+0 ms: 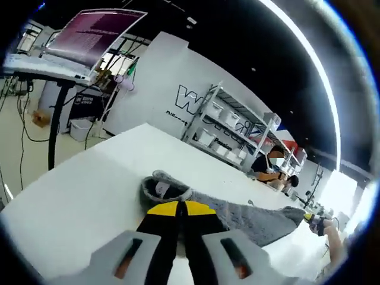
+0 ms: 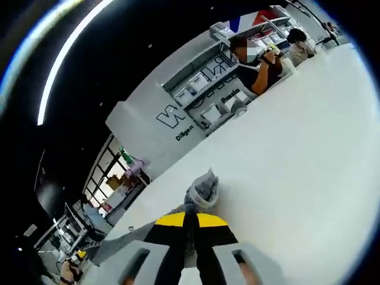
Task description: Fold the towel on the table until its edges align and the towel forms a compact rectangular stack.
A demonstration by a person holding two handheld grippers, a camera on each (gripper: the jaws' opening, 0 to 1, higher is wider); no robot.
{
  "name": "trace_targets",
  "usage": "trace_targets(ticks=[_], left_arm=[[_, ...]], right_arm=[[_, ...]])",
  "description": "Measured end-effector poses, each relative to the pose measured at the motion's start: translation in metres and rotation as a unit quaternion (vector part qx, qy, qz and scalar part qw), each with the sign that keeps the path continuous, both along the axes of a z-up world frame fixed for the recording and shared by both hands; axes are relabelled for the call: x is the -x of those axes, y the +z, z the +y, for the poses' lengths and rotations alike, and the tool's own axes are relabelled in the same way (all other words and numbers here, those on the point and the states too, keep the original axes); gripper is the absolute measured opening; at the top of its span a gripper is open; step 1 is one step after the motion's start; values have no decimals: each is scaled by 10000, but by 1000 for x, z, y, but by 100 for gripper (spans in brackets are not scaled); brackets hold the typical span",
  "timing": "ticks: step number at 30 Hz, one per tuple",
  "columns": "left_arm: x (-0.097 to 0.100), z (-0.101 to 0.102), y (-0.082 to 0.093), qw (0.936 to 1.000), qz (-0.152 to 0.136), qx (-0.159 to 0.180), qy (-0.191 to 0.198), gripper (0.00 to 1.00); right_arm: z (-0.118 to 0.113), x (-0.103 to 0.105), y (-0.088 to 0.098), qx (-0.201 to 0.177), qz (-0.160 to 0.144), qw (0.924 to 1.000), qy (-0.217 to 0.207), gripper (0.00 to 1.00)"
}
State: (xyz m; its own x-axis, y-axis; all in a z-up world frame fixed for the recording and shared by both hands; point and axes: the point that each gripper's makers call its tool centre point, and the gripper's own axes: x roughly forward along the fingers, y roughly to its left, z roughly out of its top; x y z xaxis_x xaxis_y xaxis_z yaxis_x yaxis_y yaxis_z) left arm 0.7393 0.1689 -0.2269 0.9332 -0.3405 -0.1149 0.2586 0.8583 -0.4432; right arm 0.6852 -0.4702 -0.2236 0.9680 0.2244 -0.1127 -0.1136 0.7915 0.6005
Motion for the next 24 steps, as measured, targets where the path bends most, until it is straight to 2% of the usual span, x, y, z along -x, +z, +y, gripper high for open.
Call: trace_targets(ticks=[5, 8, 10, 12, 16, 18, 21, 24], left_arm=[[3, -48, 20, 9973, -284, -127, -662, 3], [6, -82, 25, 9926, -378, -187, -1137, 3], [7, -96, 27, 9902, -408, -254, -1314, 3], [10, -123, 27, 9846, -458, -363, -1647, 3], [12, -155, 20, 9788, -384, -387, -1974, 3], [11, -172, 8, 9755, -243, -510, -2128, 3], [13, -194, -6, 9694, -68, -607, -2377, 3], [13, -205, -13, 9662, -7, -679, -2486, 3]], right_arm=[[38, -1, 14, 315, -163, 9984, 445, 4], [63, -1, 19, 535, -236, 9956, 734, 4], [80, -2, 20, 648, -278, 9931, 936, 4], [93, -3, 21, 706, -299, 9909, 1109, 4], [115, -9, 20, 742, -346, 9873, 1365, 4], [135, -10, 13, 715, -281, 9835, 1637, 4], [154, -15, 5, 582, -214, 9818, 1796, 4], [167, -17, 1, 607, -197, 9797, 1898, 4]])
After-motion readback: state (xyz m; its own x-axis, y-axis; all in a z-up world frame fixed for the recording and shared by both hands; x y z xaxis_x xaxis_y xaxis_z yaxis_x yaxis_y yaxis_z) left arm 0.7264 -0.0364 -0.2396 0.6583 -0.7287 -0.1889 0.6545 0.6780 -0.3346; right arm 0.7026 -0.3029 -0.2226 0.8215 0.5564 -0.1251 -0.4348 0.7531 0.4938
